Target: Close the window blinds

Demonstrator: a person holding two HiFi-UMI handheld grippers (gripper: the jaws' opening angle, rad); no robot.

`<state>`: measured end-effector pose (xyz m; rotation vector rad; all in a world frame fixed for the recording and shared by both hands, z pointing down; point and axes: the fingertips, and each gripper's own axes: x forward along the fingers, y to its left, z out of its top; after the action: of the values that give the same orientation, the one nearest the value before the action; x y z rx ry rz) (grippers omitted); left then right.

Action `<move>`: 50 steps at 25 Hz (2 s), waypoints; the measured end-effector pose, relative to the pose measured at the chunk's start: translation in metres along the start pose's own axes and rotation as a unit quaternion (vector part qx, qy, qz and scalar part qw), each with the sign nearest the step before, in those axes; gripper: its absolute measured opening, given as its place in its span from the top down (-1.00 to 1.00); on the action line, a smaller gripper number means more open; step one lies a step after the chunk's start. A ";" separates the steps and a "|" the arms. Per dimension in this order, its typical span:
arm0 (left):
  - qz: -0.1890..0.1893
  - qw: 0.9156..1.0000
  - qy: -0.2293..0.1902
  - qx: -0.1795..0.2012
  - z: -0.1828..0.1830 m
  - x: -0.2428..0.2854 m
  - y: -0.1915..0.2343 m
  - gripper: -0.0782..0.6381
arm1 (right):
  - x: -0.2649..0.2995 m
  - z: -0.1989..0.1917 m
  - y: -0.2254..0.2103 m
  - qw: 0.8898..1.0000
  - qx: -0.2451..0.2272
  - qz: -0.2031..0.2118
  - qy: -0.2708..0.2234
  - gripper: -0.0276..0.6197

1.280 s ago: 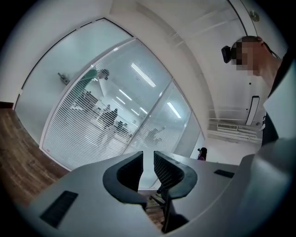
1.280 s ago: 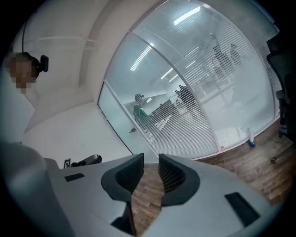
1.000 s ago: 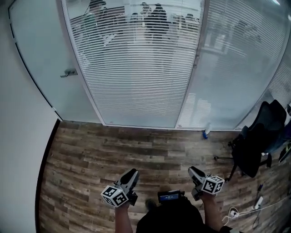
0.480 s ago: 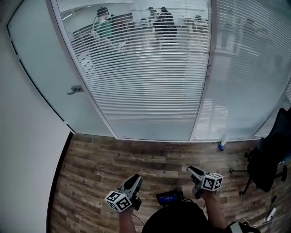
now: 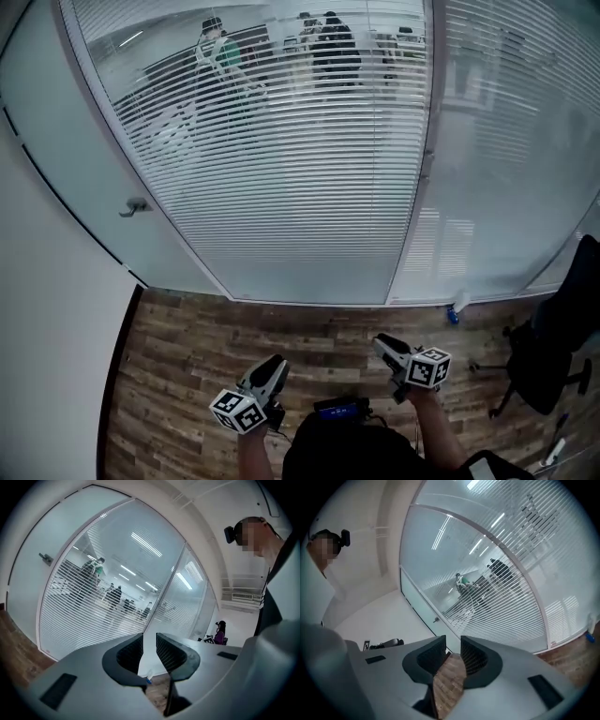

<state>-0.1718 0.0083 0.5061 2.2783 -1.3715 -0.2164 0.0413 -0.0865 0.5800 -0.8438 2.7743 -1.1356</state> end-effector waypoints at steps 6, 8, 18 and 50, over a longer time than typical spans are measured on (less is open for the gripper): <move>-0.024 1.000 -0.001 -0.014 -0.002 0.043 0.019 0.55 | -0.005 0.003 -0.033 0.999 -0.008 -0.042 0.010 0.66; -0.036 0.999 -0.008 -0.021 0.002 0.059 0.027 0.55 | -0.005 0.012 -0.043 0.998 -0.018 -0.058 0.008 0.66; -0.089 0.995 -0.032 -0.040 0.064 0.119 0.108 0.55 | 0.066 0.095 -0.056 0.991 -0.063 -0.113 -0.025 0.66; -0.111 0.989 -0.098 0.005 0.176 0.235 0.081 0.23 | 0.064 0.325 -0.122 0.880 -0.345 -0.315 -0.086 0.66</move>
<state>-0.1855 -0.2815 0.4139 2.4716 -1.2081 -0.5212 0.1167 -0.3981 0.4324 -1.8898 2.8036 0.0173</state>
